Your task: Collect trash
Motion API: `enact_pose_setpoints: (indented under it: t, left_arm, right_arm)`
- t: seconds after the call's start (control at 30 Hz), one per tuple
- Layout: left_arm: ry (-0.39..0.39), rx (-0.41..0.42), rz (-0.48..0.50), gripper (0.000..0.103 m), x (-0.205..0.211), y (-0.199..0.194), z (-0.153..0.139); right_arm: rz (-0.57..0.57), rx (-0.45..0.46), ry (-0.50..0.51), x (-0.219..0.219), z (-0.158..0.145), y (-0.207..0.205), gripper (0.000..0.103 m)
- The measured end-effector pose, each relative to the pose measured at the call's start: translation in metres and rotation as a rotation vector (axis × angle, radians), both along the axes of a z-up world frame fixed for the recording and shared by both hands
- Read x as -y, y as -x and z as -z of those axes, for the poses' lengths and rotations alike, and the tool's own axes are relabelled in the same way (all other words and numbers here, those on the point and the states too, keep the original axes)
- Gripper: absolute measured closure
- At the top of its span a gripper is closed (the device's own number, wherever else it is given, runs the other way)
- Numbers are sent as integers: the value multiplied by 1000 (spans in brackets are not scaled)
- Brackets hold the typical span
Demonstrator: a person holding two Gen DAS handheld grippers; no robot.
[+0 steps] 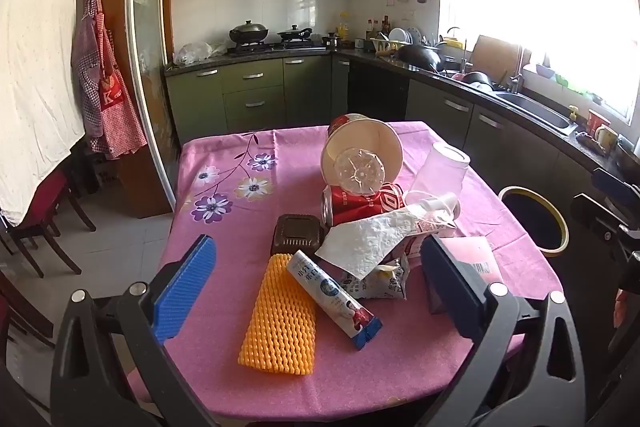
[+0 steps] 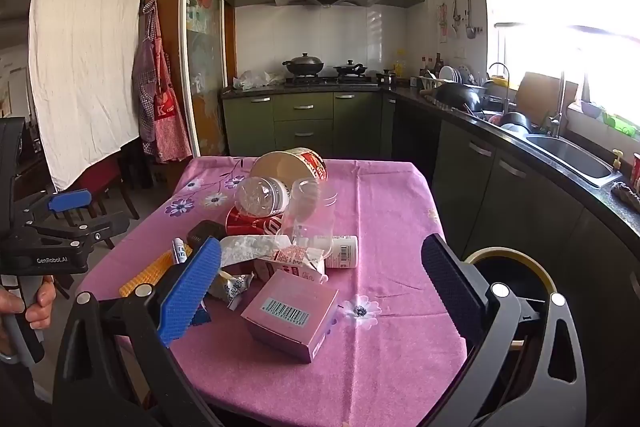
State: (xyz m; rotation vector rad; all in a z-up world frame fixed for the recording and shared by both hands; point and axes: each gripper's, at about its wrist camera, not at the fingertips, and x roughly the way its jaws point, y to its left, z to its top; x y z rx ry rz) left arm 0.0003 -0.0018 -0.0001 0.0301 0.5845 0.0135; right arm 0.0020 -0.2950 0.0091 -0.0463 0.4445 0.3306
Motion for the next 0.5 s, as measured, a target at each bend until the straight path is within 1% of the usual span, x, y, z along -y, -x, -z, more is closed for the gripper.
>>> enact_pose_setpoints:
  t: [0.1,0.23,0.3,0.37,0.5]
  left_arm:
    - [2,10,-6,6,1,0,-2]
    - [8,19,-8,6,3,3,-6]
    - [8,22,-7,6,6,4,-8]
    - [22,17,-5,6,0,2,-7]
    - [19,22,-2,6,1,1,-9]
  right_arm:
    - [6,1,0,1,-1,1,4]
    - [3,-10,-6,3,9,-3,4]
    - [6,-11,0,0,8,-3,4]
    - [6,-17,0,-1,6,-6,4]
    - [10,-20,0,0,5,-7,4]
